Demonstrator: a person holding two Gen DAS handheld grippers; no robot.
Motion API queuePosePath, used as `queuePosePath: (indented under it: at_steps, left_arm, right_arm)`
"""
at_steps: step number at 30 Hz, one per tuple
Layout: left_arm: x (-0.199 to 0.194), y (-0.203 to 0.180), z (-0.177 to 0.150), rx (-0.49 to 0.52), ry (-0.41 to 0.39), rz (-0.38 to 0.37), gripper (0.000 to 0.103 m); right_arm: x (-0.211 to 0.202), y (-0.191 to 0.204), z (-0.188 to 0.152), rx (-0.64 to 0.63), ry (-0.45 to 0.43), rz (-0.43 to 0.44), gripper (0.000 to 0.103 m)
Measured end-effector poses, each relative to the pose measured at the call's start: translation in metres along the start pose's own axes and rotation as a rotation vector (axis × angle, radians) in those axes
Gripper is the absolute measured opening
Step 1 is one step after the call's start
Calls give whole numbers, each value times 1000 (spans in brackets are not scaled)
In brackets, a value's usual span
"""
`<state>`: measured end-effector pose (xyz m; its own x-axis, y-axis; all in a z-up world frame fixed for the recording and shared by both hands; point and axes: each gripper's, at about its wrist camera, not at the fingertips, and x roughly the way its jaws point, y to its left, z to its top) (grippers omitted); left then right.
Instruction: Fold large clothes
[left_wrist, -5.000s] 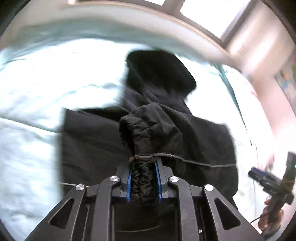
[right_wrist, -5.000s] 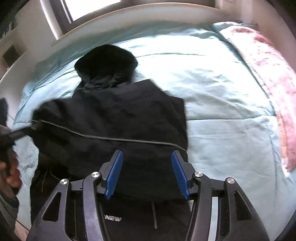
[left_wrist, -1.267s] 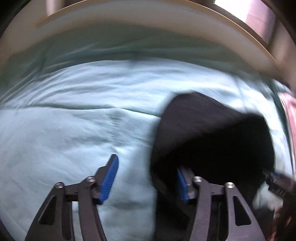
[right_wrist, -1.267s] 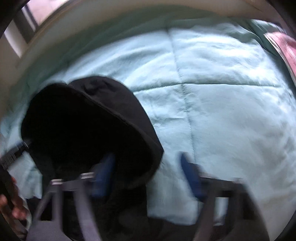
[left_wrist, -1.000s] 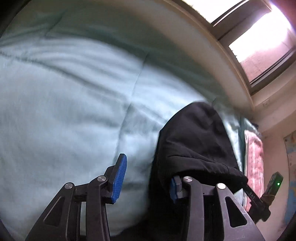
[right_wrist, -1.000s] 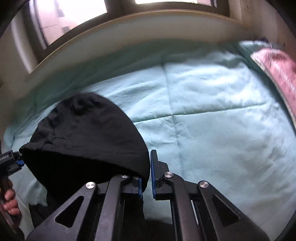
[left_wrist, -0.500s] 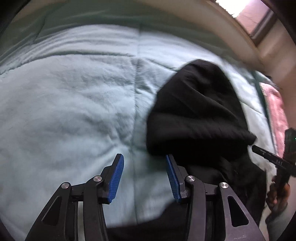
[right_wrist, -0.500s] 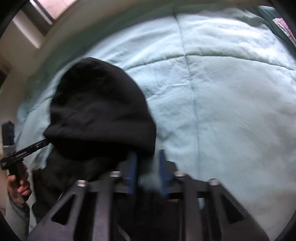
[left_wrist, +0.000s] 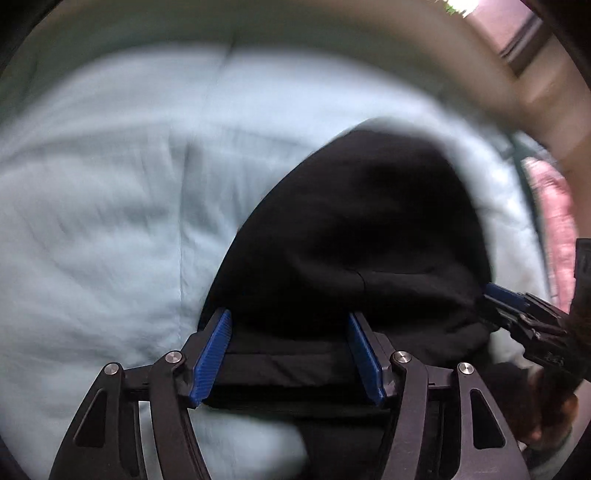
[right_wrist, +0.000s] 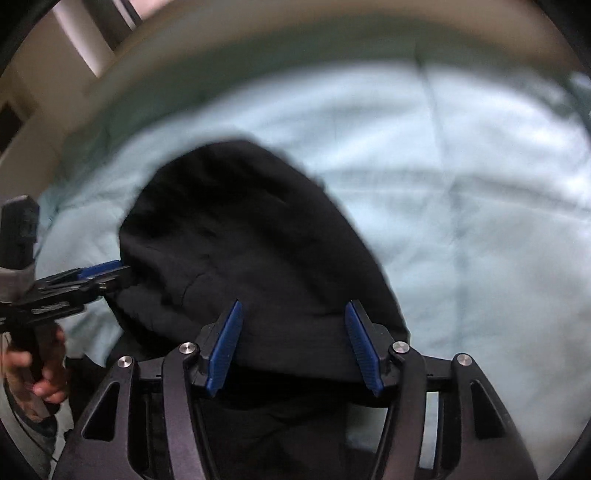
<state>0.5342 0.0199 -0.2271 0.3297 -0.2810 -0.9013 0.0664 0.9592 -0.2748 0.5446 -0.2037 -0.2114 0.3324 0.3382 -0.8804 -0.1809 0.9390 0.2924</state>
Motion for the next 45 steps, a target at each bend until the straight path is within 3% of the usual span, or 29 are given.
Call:
queuePosePath:
  at_steps: [3, 7, 10, 13, 15, 17, 21, 25, 29, 33, 36, 38, 41, 45]
  left_arm:
    - [11, -2, -4, 18, -17, 27, 66]
    - [3, -3, -4, 8, -29, 16, 66]
    - [-23, -8, -9, 17, -75, -9, 65]
    - [-54, -12, -19, 55, -147, -67, 65]
    - [-67, -16, -26, 74, -182, -71, 65]
    - [-60, -15, -31, 76, -157, -75, 65]
    - [-11, 0, -37, 58, -35, 28, 67]
    - [-5, 1, -39, 65, -48, 42, 67]
    - [-27, -8, -43, 99, -65, 35, 67]
    - [-90, -14, -29, 160, -184, -63, 67]
    - [-118, -16, -2, 180, -266, -67, 71]
    - [-112, -19, 22, 202, -250, -66, 76]
    - [-79, -9, 47, 215, -125, -105, 76]
    - [-43, 12, 56, 187, -52, -100, 76]
  right_arm:
    - [26, -7, -15, 20, 17, -10, 61]
    - [25, -4, -13, 19, 22, -34, 61]
    - [10, 0, -13, -12, 11, -24, 62]
    - [-26, 3, -20, -16, -65, 51, 62]
    - [-46, 1, -25, -15, -114, 45, 62]
    - [-46, -4, -30, -13, -107, 16, 62]
    - [0, -17, -39, -8, 32, -21, 61]
    - [10, -20, -41, 14, 35, -11, 61]
    - [-1, -19, -38, -8, 41, -4, 63]
    - [-38, -12, -21, -50, -39, 89, 65]
    - [-51, -9, 4, -82, -81, 103, 77]
    - [-47, -6, 18, -110, -85, 71, 78]
    - [-25, -13, 43, -125, -68, 26, 78]
    - [3, -32, 66, -86, -23, 86, 78]
